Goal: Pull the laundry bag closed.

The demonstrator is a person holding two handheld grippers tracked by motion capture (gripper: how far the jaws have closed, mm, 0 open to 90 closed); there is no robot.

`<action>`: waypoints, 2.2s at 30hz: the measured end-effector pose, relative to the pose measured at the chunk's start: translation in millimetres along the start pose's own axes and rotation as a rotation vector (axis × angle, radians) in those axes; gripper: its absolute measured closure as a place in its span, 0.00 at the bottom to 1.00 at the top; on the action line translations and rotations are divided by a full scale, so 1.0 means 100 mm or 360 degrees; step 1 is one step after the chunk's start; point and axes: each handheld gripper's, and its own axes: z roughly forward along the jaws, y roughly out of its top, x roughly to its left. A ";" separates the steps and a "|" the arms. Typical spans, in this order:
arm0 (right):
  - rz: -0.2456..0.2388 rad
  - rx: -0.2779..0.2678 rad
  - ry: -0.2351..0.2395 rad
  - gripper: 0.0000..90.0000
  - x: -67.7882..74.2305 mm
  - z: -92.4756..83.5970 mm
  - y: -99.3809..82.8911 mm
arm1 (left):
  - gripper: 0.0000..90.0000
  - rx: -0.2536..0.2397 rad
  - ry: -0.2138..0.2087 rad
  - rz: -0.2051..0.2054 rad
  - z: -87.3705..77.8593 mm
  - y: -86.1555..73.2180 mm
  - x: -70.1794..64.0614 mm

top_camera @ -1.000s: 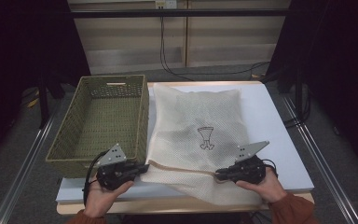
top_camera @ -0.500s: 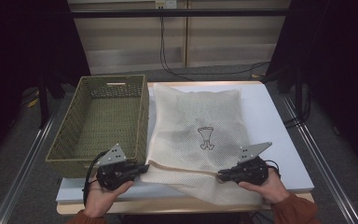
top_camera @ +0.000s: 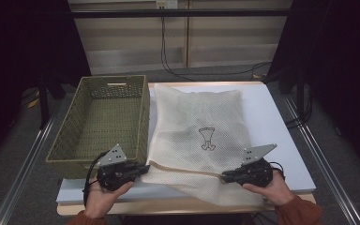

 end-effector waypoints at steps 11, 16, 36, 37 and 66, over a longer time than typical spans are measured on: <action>0.0015 -0.0011 -0.0022 0.92 0.00 -0.05 -0.05 | 0.95 0.0001 -0.0007 0.0002 0.00 0.01 0.00; 0.0020 -0.0012 -0.0021 0.92 0.00 -0.05 -0.05 | 0.95 0.0004 -0.0002 0.0003 0.00 0.01 -0.01; 0.0037 -0.0037 -0.0051 0.92 0.01 -0.13 -0.09 | 0.95 0.0001 -0.0022 0.0017 0.01 0.01 -0.01; 0.0037 -0.0036 -0.0052 0.92 0.02 -0.13 -0.09 | 0.95 0.0002 -0.0021 0.0018 0.01 0.01 -0.01; 0.0044 -0.0049 -0.0081 0.92 0.02 -0.20 -0.16 | 0.95 -0.0002 -0.0007 0.0017 0.01 -0.01 -0.01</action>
